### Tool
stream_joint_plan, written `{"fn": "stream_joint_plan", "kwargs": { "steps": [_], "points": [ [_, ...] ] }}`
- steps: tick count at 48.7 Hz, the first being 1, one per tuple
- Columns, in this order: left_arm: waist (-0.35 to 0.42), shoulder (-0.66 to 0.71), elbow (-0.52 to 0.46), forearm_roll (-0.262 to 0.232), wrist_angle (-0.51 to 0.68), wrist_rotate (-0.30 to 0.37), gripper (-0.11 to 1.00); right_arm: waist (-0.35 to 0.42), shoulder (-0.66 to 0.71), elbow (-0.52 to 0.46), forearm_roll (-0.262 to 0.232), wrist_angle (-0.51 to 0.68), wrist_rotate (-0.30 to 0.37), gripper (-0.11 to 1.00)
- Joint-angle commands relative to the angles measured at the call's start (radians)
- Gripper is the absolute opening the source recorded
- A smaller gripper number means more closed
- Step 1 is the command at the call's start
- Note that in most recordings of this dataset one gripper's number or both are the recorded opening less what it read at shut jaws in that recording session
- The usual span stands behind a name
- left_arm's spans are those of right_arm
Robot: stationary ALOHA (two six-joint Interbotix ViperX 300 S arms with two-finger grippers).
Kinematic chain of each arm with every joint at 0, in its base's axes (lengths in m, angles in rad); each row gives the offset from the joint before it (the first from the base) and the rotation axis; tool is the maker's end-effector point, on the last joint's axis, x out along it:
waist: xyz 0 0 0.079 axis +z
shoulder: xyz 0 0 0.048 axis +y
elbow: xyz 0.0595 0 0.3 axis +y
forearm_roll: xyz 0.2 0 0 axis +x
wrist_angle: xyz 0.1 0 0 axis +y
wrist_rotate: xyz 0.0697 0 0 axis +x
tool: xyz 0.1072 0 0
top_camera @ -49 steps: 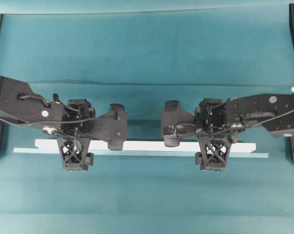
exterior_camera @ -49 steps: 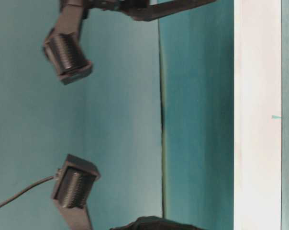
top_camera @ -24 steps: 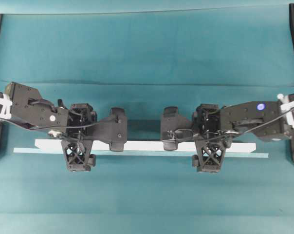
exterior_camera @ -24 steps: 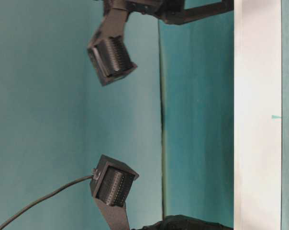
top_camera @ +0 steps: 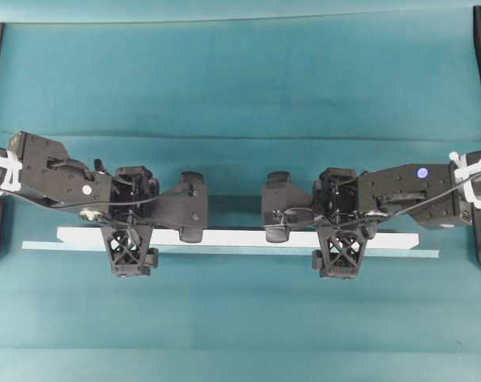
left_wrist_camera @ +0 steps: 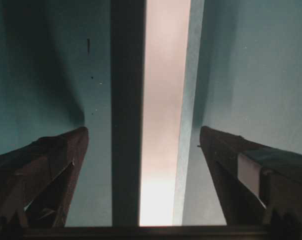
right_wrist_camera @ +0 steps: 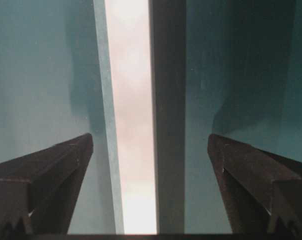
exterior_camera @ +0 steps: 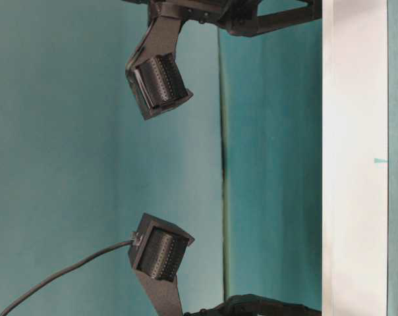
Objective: Lift a wooden board with both hands.
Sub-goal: 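Close both grippers on the white board near its ends, then lift the board with both grippers and pull it back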
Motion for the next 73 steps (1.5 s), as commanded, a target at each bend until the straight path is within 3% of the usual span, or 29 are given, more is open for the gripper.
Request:
{"fn": "stream_joint_plan", "kwargs": {
  "steps": [1, 6, 10, 19, 22, 52, 73],
  "points": [
    [-0.003, -0.006, -0.005, 0.002, -0.005, -0.003, 0.97, 0.002, 0.009, 0.005, -0.003, -0.014, -0.006, 0.94],
    [-0.005, -0.006, -0.005, 0.000, 0.000, -0.005, 0.93, 0.002, 0.011, 0.014, -0.003, -0.015, -0.005, 0.91],
    [-0.009, -0.008, -0.003, 0.002, -0.005, -0.003, 0.81, 0.002, 0.012, 0.021, -0.003, -0.015, -0.005, 0.82],
    [-0.015, -0.011, -0.003, 0.002, -0.044, -0.005, 0.28, 0.002, 0.012, 0.025, -0.003, -0.015, -0.008, 0.30],
    [-0.017, -0.011, -0.005, 0.002, -0.052, -0.003, 0.17, 0.002, 0.012, 0.021, -0.003, -0.021, -0.008, 0.21],
    [-0.021, -0.049, -0.017, 0.000, -0.015, 0.000, 0.17, 0.000, -0.009, -0.015, 0.005, 0.011, 0.000, 0.21],
    [-0.025, -0.175, -0.112, 0.000, 0.202, -0.006, 0.17, -0.005, -0.109, -0.170, 0.028, 0.293, 0.008, 0.21]
  ]
}}
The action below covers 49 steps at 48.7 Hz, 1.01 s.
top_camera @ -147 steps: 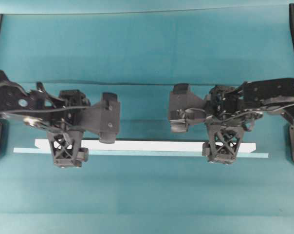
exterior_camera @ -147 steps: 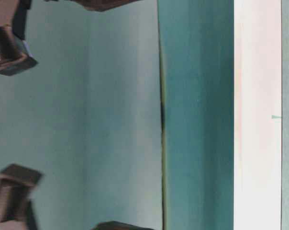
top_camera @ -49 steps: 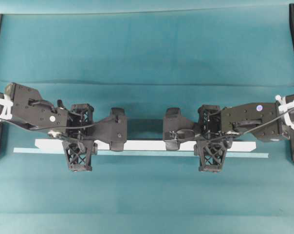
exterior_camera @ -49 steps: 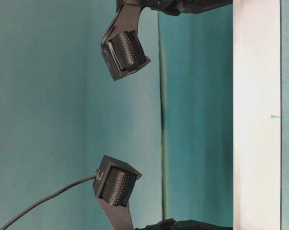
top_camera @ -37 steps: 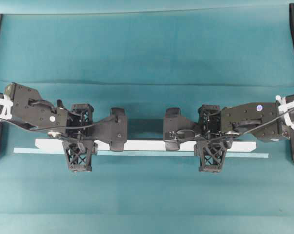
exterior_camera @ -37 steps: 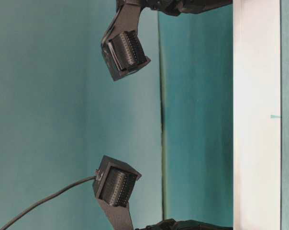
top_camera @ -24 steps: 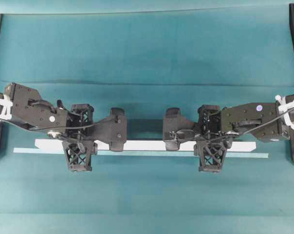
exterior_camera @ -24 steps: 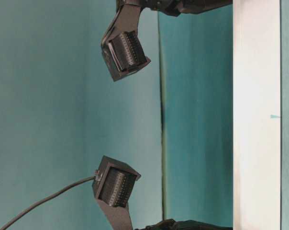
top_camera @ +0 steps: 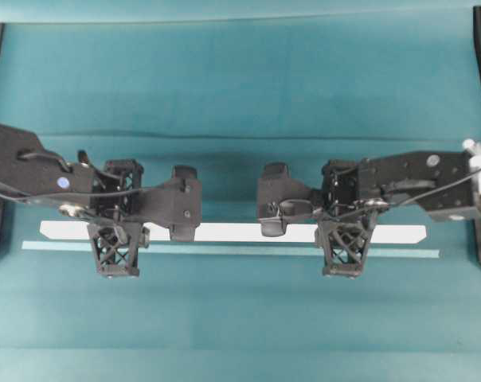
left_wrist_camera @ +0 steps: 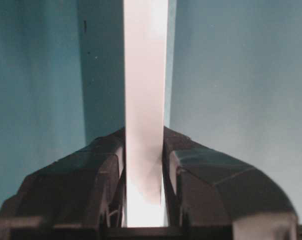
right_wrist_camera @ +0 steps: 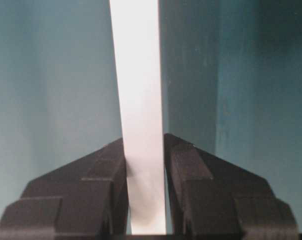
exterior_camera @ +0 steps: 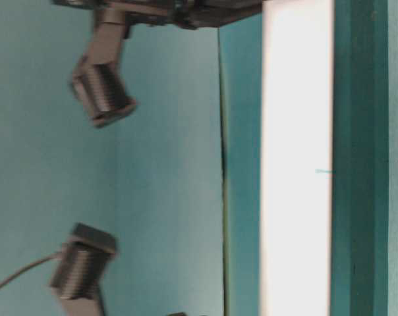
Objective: Lift a wooden board with both hands.
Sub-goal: 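Lift the board with both grippers and pull it back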
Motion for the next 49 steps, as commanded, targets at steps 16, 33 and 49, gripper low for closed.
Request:
{"fn": "stream_joint_plan", "kwargs": {
  "steps": [16, 33, 49],
  "points": [
    [-0.003, -0.054, -0.193, 0.000, 0.173, 0.008, 0.17, -0.009, -0.064, -0.156, 0.005, 0.187, 0.006, 0.21],
    [-0.003, -0.058, -0.276, 0.000, 0.288, 0.011, 0.17, -0.015, -0.086, -0.236, 0.005, 0.298, 0.008, 0.21],
    [-0.003, -0.094, -0.336, 0.002, 0.330, 0.008, 0.17, -0.015, -0.106, -0.301, 0.003, 0.405, 0.038, 0.21]
  ]
}}
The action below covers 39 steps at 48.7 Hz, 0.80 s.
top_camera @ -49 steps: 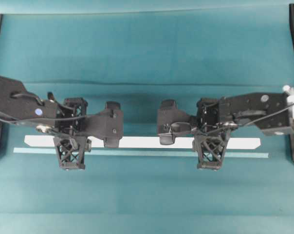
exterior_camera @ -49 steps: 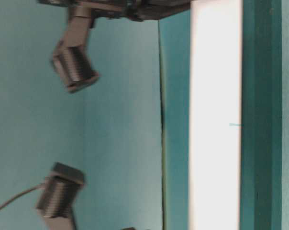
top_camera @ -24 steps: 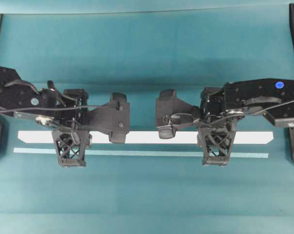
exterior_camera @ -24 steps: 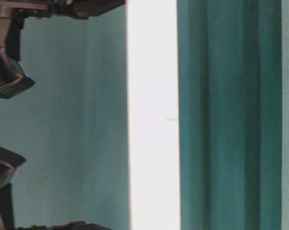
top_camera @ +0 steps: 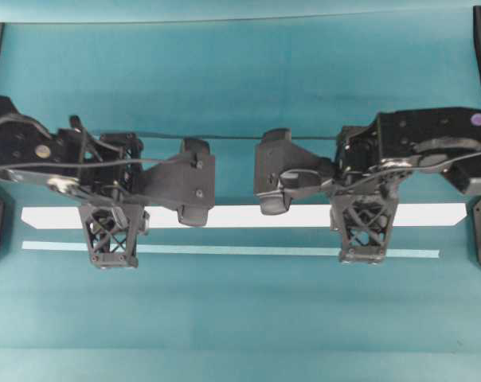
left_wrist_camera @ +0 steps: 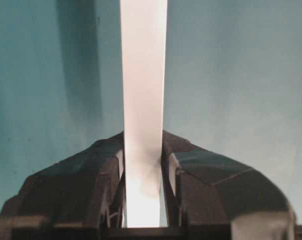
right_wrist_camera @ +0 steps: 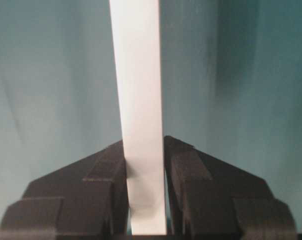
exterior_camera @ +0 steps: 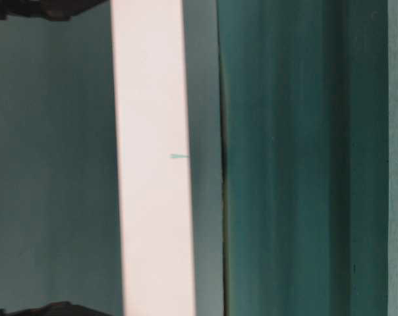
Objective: Lift a wooden board with both hands.
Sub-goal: 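Lift the board with both grippers and pull it back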
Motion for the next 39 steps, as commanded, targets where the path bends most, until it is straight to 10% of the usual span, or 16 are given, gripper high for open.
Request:
{"fn": "stream_joint_plan", "kwargs": {
  "steps": [1, 39],
  "points": [
    [-0.002, -0.028, -0.074, 0.002, 0.002, 0.002, 0.17, -0.003, -0.012, -0.049, 0.005, -0.006, 0.020, 0.21],
    [-0.002, -0.023, -0.241, 0.003, 0.199, 0.009, 0.17, -0.005, -0.028, -0.172, 0.003, 0.106, 0.054, 0.21]
  ]
}}
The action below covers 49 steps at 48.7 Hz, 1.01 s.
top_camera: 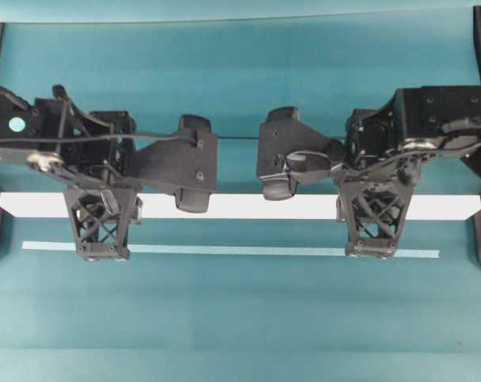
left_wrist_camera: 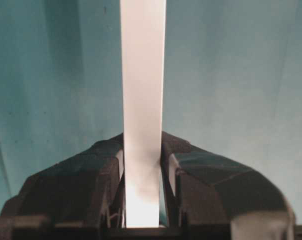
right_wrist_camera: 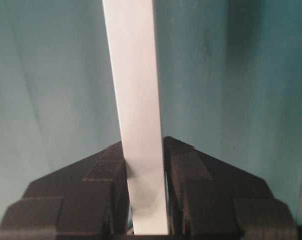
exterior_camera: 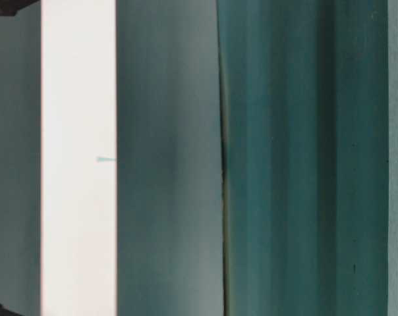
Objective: Lift a wooden board with both hands.
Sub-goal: 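Lift the board with both grippers and pull it back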
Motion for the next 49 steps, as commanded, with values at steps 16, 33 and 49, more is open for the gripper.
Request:
{"fn": "stream_joint_plan", "kwargs": {
  "steps": [16, 33, 49],
  "points": [
    [0.000, -0.020, -0.101, 0.002, 0.014, 0.005, 0.17, -0.003, -0.003, -0.115, 0.002, 0.055, 0.029, 0.21],
    [0.003, -0.018, -0.141, 0.005, 0.071, 0.003, 0.17, -0.003, -0.008, -0.132, 0.002, 0.069, 0.034, 0.21],
    [0.003, -0.005, -0.207, 0.005, 0.120, 0.003, 0.17, -0.002, -0.005, -0.196, 0.002, 0.127, 0.035, 0.21]
  ]
}}
